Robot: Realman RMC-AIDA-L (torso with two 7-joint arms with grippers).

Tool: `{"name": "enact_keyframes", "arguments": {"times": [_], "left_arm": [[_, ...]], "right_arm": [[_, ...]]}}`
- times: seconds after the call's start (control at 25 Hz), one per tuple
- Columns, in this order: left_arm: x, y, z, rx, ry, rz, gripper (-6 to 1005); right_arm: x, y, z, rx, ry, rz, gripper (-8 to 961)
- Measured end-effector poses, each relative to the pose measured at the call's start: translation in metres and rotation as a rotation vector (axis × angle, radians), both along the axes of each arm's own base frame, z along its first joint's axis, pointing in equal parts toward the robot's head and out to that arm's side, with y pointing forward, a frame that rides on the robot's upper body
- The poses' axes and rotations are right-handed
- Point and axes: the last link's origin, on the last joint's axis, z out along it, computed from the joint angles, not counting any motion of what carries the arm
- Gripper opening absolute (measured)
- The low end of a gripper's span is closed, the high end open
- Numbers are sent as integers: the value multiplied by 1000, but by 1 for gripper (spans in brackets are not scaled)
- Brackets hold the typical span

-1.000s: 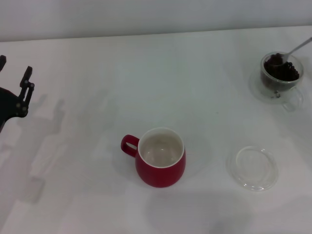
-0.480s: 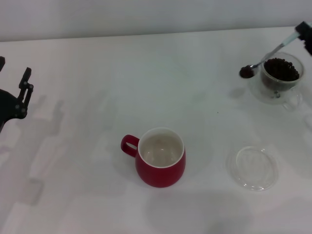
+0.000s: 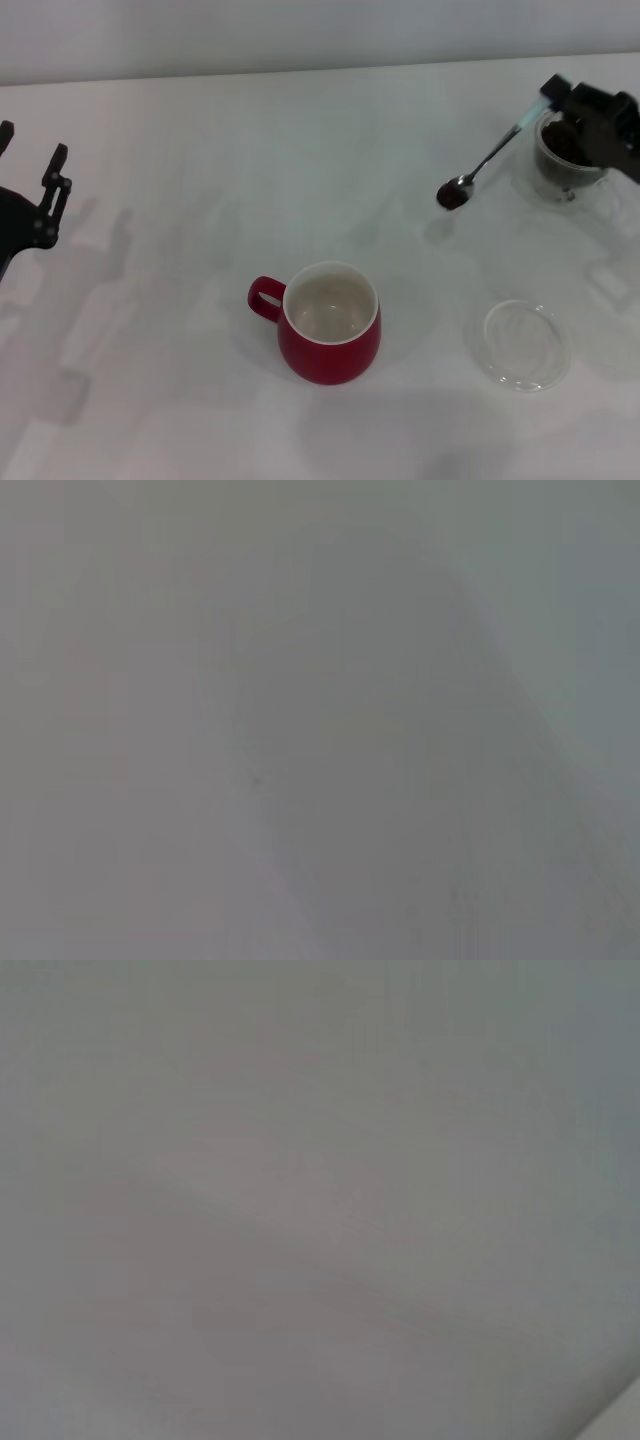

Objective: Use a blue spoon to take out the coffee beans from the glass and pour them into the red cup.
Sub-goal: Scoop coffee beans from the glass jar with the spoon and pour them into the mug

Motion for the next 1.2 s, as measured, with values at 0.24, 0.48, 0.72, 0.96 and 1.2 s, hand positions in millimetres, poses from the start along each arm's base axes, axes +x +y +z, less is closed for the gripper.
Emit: {"name": "enact_keyframes", "arguments": {"times": [0.24,0.48,0.72,0.96,1.2], "left_arm": [[-1,-2,-1,-3,-3,5,491],[-2,-4,-1,-5,-7,10,490],[-5,-7,-1,-5,-7,20,490],[-7,-10,-2,-7,-7,25,490],[-7,-13,-4,-18,-4,22,490]], "right_arm": [[-11,1,-16,-61,-10,47,146],[-23,2,-34,-123,-11,91,146],[-43,2,-53,-176,11,164,146],[-61,2,-70,-233,11,230,145],[-66,2,-72,-234,-34,292,145]]}}
